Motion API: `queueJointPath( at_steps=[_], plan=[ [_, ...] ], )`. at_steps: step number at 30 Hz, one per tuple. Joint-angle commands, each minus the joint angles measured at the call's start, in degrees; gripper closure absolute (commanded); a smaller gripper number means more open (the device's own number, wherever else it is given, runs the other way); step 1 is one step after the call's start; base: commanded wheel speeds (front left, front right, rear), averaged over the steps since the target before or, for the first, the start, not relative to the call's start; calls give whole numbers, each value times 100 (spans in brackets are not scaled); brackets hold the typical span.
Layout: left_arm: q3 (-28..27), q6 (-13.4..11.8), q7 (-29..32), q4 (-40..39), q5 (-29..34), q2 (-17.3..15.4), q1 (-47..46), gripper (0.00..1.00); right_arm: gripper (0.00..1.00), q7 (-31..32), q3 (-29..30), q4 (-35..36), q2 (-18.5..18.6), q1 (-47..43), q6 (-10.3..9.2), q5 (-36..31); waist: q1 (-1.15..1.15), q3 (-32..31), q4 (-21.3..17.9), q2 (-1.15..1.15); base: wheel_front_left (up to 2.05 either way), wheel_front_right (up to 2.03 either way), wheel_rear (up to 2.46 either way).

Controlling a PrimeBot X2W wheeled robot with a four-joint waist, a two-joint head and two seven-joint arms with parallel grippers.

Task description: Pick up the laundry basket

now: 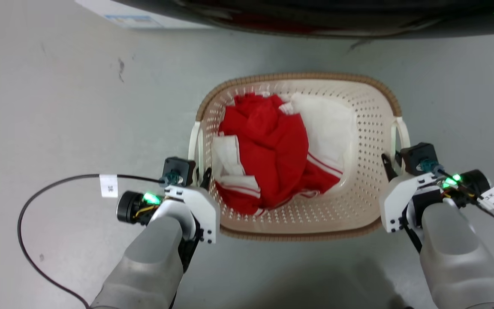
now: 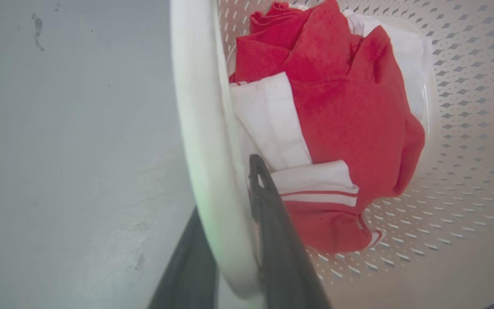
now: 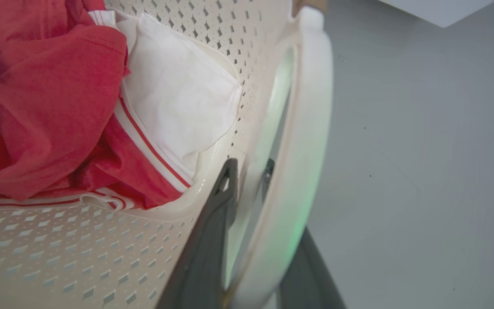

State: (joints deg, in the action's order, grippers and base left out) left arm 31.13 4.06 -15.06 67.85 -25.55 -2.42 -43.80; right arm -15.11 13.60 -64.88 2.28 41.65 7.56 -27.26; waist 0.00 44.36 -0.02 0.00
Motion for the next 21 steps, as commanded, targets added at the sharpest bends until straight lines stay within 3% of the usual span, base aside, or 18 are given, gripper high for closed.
queueJointPath(
  at_steps=[1,21],
  plan=[
    [61,52,-18,75,-27,-84,61,100,100,-8,-15,-58,109,-91,-14,-5,0,-233,1,0,0,0,0],
    [587,197,647,511,-613,-81,531,100,100,157,-574,-826,105,-516,-14,305,0,-2079,-20,0,0,0,0]
  ],
)
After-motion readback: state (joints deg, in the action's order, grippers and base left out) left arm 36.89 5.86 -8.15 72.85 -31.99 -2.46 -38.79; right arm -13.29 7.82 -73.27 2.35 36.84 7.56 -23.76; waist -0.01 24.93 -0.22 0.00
